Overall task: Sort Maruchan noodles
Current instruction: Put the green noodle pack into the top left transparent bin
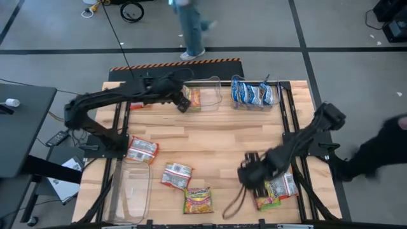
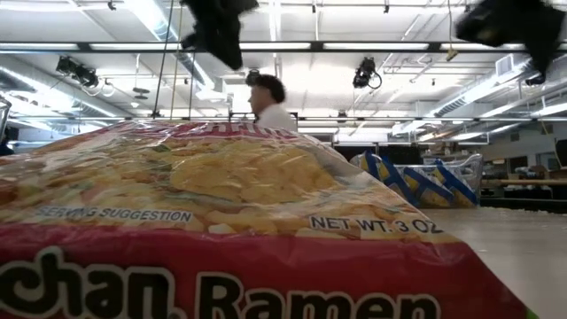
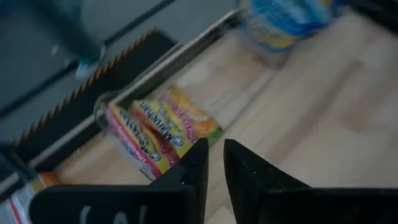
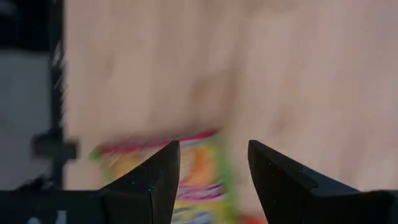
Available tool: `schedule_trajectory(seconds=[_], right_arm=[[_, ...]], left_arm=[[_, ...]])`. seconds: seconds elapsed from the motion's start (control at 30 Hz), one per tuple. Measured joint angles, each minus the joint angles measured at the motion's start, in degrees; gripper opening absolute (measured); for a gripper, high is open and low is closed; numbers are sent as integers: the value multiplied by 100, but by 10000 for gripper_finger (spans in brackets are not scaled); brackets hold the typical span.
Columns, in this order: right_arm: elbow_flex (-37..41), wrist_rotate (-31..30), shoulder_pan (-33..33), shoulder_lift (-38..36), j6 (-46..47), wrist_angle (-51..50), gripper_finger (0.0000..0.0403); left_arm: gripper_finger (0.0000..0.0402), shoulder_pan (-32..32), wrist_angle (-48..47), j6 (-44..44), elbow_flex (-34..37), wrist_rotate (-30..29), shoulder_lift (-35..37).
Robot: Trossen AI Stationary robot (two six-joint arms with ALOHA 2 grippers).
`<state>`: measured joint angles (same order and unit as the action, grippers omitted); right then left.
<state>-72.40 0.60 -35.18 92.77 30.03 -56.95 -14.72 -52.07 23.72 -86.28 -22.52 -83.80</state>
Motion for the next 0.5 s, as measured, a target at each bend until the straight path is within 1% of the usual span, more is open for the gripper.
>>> schedule_trajectory(seconds=[0.07,0.17,0.23,0.3,0.4,0.43,0.5], right_arm=[[2,344,-232,280,548,63,195],[2,828,-474,547,1823,88,195],[2,1092,-597,707,2609,84,195],[2,1305,-689,873,3166,52,194],[2,1611,-749,1142,3422,-113,194],[2,1678,-750,1243,3344,-186,194],[2,1715,-693,1428,2897,-325,194]], left_arm=[[57,201,-27,-184,0,-7,306],[57,538,-71,-356,0,-32,732],[57,773,-67,-385,-2,-40,941],[57,996,-83,-385,0,-33,1098],[57,1333,-92,-350,2,-33,1255],[57,1449,-67,-333,2,-39,1273],[57,1687,-55,-255,1,-37,1309]])
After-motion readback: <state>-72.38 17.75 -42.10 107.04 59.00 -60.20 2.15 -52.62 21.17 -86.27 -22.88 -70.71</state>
